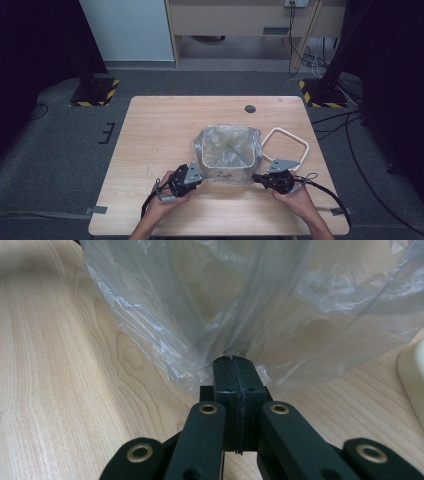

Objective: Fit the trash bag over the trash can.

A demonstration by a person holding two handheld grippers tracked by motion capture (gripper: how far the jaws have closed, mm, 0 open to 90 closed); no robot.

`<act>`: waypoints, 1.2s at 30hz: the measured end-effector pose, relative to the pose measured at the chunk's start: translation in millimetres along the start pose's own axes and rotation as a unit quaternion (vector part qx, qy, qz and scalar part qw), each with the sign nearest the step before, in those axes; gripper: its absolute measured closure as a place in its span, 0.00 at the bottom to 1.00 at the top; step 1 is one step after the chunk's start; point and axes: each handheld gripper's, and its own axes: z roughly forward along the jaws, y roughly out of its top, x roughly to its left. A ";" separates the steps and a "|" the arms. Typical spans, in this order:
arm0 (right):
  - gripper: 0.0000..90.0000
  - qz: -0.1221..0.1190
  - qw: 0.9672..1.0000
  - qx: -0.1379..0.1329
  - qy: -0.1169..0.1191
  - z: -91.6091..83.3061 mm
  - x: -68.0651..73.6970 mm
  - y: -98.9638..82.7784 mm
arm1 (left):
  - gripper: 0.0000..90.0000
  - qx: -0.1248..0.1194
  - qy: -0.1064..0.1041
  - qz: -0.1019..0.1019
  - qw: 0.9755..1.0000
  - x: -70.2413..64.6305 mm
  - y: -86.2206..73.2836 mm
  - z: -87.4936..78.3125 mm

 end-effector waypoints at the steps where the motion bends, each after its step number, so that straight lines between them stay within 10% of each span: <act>1: 1.00 0.000 1.000 0.000 0.000 0.0 0.0 0.0 | 0.97 0.000 0.000 0.000 1.000 0.0 0.0 0.0; 20: 1.00 0.003 1.000 0.004 -0.017 3.1 -0.1 -2.4 | 0.95 0.006 0.005 -0.003 1.000 -0.4 -4.7 6.7; 28: 0.83 -0.004 0.999 -0.009 -0.034 -11.9 0.8 1.1 | 0.46 -0.010 0.039 -0.052 0.998 6.0 -7.2 -4.1; 36: 0.46 0.000 0.998 -0.014 -0.054 -36.3 -4.1 6.1 | 0.31 -0.056 0.036 -0.068 0.996 18.3 -9.1 -23.7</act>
